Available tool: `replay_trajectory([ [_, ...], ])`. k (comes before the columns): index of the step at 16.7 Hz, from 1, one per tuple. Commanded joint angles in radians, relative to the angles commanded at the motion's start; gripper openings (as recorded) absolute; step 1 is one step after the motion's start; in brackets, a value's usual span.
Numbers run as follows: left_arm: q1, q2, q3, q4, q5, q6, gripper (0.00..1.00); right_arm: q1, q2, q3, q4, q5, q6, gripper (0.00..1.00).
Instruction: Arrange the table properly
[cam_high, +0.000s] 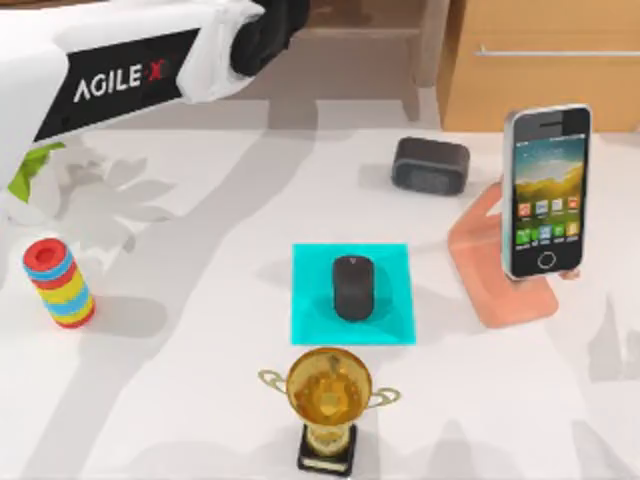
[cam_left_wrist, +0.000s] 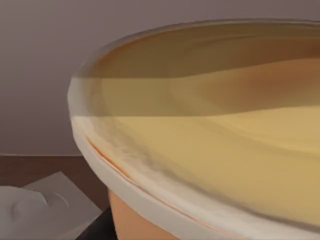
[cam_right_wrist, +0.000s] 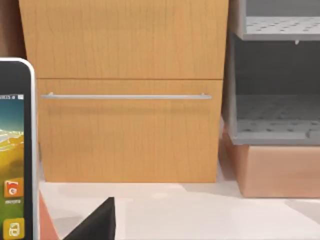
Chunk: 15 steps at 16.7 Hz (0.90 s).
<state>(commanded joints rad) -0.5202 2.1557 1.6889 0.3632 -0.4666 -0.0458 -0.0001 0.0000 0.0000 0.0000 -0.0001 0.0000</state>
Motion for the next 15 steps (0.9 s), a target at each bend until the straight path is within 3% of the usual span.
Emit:
replay_trajectory([
  [12, 0.000, 0.002, 0.003, -0.003, 0.000, 0.000, 0.00, 0.000, 0.000, 0.000, 0.000, 0.000, 0.000, 1.00],
  [15, 0.000, 0.002, 0.003, -0.003, 0.000, 0.000, 0.23, 0.000, 0.000, 0.000, 0.000, 0.000, 0.000, 1.00],
])
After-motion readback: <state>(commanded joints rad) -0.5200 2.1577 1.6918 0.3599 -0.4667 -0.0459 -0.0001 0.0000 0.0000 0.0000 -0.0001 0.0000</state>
